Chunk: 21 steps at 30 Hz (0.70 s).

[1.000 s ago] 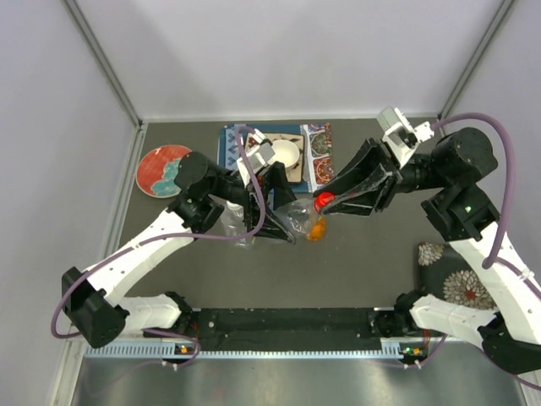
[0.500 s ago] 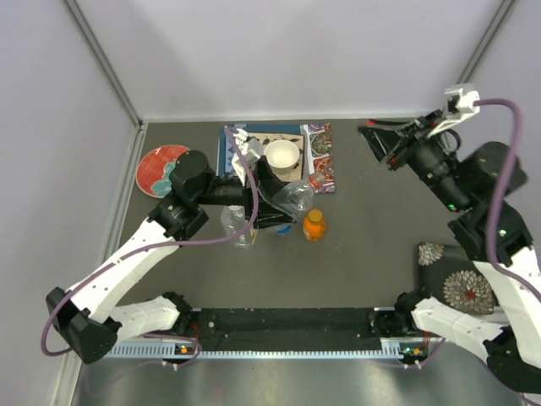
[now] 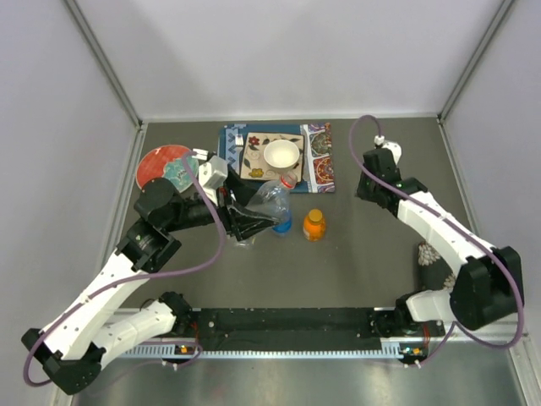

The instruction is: Unscrew the bottle caps

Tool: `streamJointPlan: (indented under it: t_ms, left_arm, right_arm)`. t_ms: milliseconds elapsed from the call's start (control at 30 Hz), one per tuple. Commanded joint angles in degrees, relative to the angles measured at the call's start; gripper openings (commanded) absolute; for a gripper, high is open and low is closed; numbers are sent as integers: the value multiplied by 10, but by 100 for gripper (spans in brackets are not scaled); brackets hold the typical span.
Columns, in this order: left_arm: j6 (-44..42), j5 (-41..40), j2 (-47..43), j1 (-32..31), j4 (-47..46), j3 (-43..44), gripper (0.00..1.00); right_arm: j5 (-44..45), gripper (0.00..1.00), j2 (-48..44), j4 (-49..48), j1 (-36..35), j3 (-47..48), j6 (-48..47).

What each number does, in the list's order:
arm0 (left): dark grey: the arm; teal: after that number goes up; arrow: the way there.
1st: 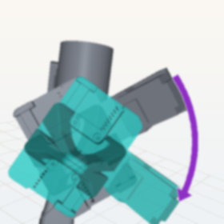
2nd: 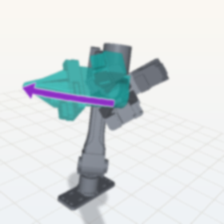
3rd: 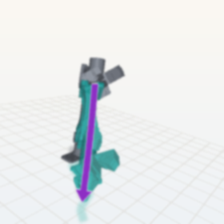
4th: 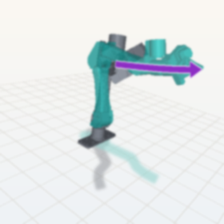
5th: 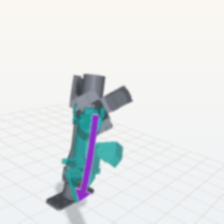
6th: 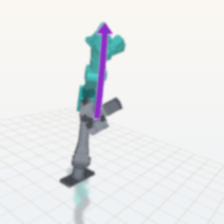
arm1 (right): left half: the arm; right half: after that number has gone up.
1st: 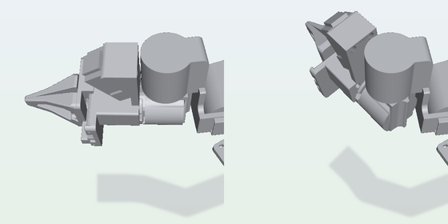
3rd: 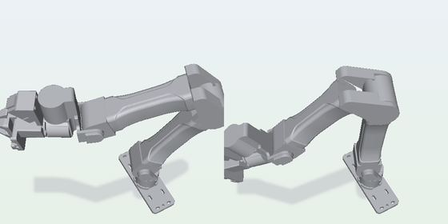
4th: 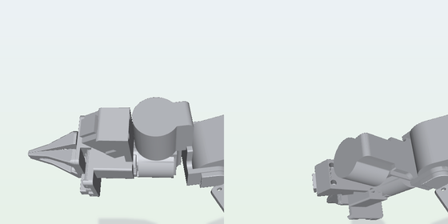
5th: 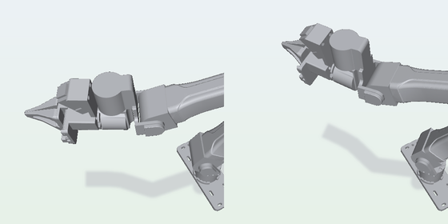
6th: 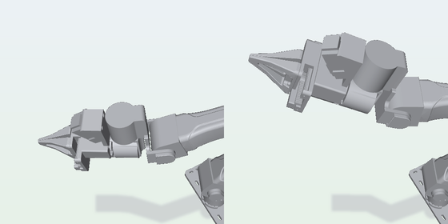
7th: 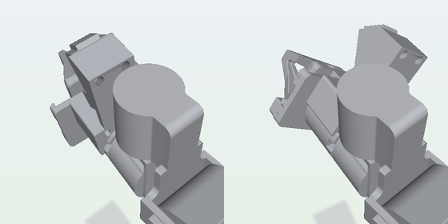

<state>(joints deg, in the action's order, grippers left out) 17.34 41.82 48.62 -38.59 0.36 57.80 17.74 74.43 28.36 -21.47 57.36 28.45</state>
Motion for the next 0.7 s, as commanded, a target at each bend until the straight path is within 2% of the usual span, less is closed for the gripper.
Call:
streamJointPlan:
  t_ms: [0, 333, 667]
  left_arm:
    - [-8, -32, -19, -3, -6, -18, 29]
    - [-4, -49, -45, -3, -5, -56, 29]
    - [6, -51, -44, -3, -5, -68, 29]
  right_arm:
    - [4, 0, 71, -61, 40, 6, 20]
    - [-12, 0, 189, -95, 62, 11, 32]
    - [-37, 0, 258, -95, 73, 30, 24]
